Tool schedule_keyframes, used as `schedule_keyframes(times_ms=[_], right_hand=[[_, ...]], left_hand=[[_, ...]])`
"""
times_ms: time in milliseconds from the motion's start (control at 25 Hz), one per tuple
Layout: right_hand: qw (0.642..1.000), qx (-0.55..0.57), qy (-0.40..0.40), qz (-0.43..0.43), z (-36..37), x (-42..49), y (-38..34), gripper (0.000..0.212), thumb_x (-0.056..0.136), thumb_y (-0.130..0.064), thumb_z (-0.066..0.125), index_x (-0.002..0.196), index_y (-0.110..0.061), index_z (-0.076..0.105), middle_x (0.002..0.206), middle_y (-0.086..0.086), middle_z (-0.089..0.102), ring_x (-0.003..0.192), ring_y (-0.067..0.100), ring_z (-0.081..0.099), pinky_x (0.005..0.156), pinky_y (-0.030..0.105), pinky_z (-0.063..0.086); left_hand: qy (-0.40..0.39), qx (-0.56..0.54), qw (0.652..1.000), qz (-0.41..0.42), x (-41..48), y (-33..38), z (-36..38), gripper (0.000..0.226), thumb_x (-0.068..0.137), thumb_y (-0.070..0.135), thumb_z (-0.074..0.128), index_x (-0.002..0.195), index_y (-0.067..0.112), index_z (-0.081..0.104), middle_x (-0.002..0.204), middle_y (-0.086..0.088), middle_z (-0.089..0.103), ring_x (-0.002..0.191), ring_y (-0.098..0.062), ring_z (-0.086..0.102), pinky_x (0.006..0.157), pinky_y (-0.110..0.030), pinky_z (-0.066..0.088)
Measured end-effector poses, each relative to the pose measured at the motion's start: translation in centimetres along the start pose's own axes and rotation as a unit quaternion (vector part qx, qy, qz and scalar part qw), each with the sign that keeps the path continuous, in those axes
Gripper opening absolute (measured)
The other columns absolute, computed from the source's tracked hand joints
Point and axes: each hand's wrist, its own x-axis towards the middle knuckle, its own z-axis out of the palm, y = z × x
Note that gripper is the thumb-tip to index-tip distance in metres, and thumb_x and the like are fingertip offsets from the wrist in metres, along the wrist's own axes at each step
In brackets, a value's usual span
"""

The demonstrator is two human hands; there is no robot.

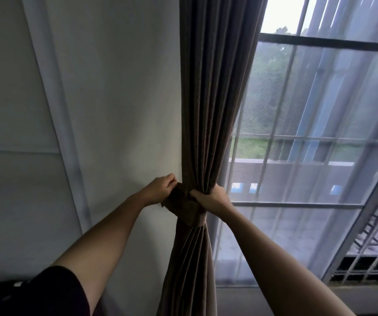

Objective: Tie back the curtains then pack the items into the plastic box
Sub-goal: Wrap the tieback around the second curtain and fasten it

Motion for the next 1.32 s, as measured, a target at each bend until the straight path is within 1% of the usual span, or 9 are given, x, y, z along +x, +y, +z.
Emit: schedule_keyframes(times_ms=[160,240,360,560,720,880,1000,1160,1320], right_hand=[[1.0,-0.005,0.008,0.009,-0.5,0.1,0.6,0.039,0.077,-0.035,0.063,0.11,-0.015,0.061,0.104,0.008,0.065,0.095,0.025,0.061,0.086,0.042,0.054],[1.0,0.0,0.012,0.01,-0.8,0.1,0.8,0.039,0.076,-0.035,0.064,0.11,-0.016,0.062,0.106,0.009,0.065,0.096,0.026,0.061,0.086,0.043,0.054],[1.0,-0.001,0.012,0.011,-1.2,0.2,1.0,0.034,0.079,-0.031,0.063,0.109,-0.014,0.062,0.104,0.009,0.065,0.095,0.026,0.061,0.082,0.038,0.054],[0.999,0.012,0.031,0.011,-2.2,0.2,1.4,0.032,0.082,-0.025,0.064,0.109,-0.008,0.062,0.097,0.007,0.06,0.091,0.024,0.058,0.08,0.035,0.052],[0.999,0.011,0.035,0.008,-2.1,0.3,1.3,0.034,0.082,-0.027,0.065,0.109,-0.008,0.063,0.095,0.005,0.06,0.092,0.024,0.059,0.083,0.035,0.052],[0.998,0.021,0.05,0.009,-1.9,0.3,1.4,0.027,0.079,-0.027,0.065,0.099,-0.009,0.067,0.095,0.009,0.065,0.092,0.025,0.061,0.082,0.037,0.053],[0.999,0.027,0.044,0.008,-1.9,0.4,1.6,0.029,0.078,-0.03,0.065,0.101,-0.012,0.066,0.1,0.01,0.067,0.093,0.026,0.062,0.083,0.039,0.054],[1.0,0.011,0.029,0.0,-1.5,0.4,1.4,0.033,0.077,-0.034,0.063,0.103,-0.013,0.064,0.101,0.01,0.066,0.094,0.028,0.061,0.085,0.042,0.054],[1.0,0.0,0.026,0.0,-1.2,0.1,1.1,0.039,0.074,-0.037,0.063,0.106,-0.015,0.064,0.103,0.009,0.066,0.096,0.029,0.061,0.087,0.043,0.053]], left_hand=[[-0.021,0.078,0.996,0.042,0.4,0.8,-0.5,0.022,0.101,0.033,0.036,0.095,0.014,0.043,0.078,-0.007,0.055,0.07,-0.023,0.053,0.06,-0.03,0.039],[-0.063,0.084,0.993,0.048,0.5,1.3,-1.6,0.023,0.096,0.039,0.048,0.095,0.016,0.05,0.081,-0.005,0.06,0.072,-0.02,0.058,0.065,-0.033,0.047],[-0.105,0.1,0.988,0.058,0.3,1.8,-3.0,0.019,0.085,0.034,0.068,0.075,0.026,0.053,0.074,0.005,0.056,0.066,-0.009,0.052,0.061,-0.024,0.041],[-0.043,0.114,0.992,0.011,-1.6,-1.8,-4.1,0.038,0.088,0.013,0.061,0.061,0.019,0.035,0.061,0.002,0.041,0.056,-0.013,0.038,0.054,-0.024,0.029],[-0.032,0.094,0.995,-0.015,-4.2,-3.1,-2.3,0.018,0.085,0.017,0.064,0.096,0.024,0.05,0.071,0.001,0.058,0.063,-0.013,0.055,0.06,-0.028,0.046],[0.012,0.172,0.985,0.008,-6.3,-2.2,-0.6,0.023,0.085,0.025,0.057,0.068,0.032,0.042,0.067,0.012,0.047,0.067,-0.018,0.051,0.055,-0.029,0.036],[0.086,0.187,0.979,-0.003,-8.6,0.2,1.5,0.016,0.086,0.02,0.052,0.074,0.024,0.042,0.069,0.008,0.043,0.066,-0.017,0.045,0.052,-0.024,0.028],[0.154,0.149,0.977,-0.015,-10.8,2.7,3.3,0.011,0.083,0.01,0.056,0.093,0.008,0.06,0.067,-0.004,0.054,0.066,-0.029,0.057,0.057,-0.029,0.037],[0.112,0.071,0.986,-0.103,-12.7,5.5,6.3,0.003,0.087,0.009,0.05,0.088,0.011,0.048,0.067,-0.002,0.052,0.061,-0.02,0.057,0.054,-0.028,0.045]])
